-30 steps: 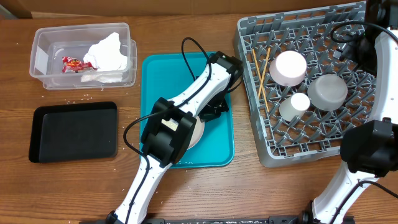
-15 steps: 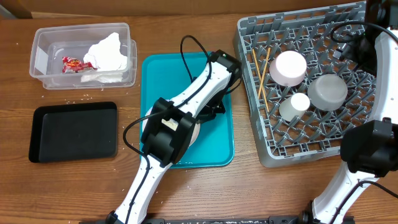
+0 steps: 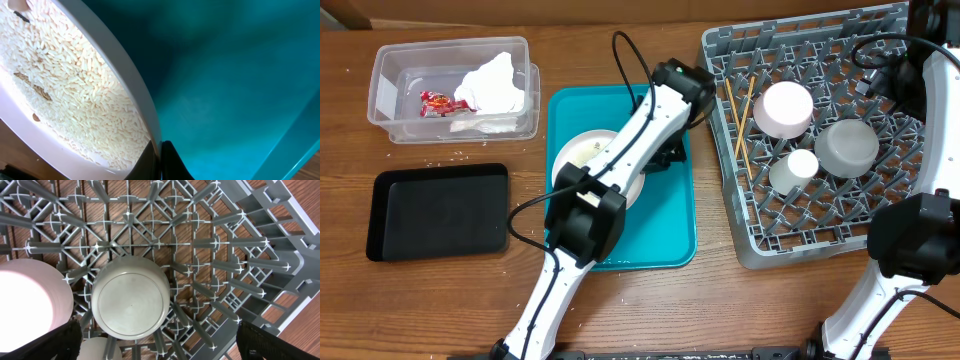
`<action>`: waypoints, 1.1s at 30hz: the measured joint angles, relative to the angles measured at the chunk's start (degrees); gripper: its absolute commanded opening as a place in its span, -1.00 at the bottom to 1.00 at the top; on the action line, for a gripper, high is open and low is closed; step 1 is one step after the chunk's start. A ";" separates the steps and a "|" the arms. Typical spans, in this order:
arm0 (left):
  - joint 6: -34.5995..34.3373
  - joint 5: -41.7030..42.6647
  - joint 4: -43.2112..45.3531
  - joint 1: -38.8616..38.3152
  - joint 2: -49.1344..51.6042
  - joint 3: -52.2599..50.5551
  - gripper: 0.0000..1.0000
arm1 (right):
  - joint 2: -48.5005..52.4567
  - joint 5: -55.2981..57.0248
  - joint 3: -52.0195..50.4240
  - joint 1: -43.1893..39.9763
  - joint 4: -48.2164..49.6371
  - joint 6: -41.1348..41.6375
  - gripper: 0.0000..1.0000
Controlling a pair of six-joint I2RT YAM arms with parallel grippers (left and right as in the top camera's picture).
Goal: Sort waste into correct bins and load items into the dishwasher
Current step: 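Lift the plate and carry it left over the black tray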
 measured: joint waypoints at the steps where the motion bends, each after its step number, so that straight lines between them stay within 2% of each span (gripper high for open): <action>1: -0.02 0.02 0.00 0.66 -0.57 0.00 -0.92 | 0.00 0.02 0.00 0.00 0.02 0.00 1.00; 6: -0.04 -0.02 0.02 7.19 -5.95 0.00 -0.92 | 0.00 0.02 0.00 0.00 0.00 0.00 1.00; 13: -0.20 0.92 -0.07 21.55 -13.88 0.39 -0.92 | 0.00 0.00 0.00 0.00 -0.02 0.02 1.00; 19: -0.17 4.63 -0.04 32.13 -14.45 0.63 -0.92 | 0.00 0.00 0.00 0.00 0.00 0.00 1.00; 33: -0.17 12.98 -0.04 45.83 -14.47 0.63 -0.92 | 0.00 0.02 0.00 0.00 0.00 0.00 1.00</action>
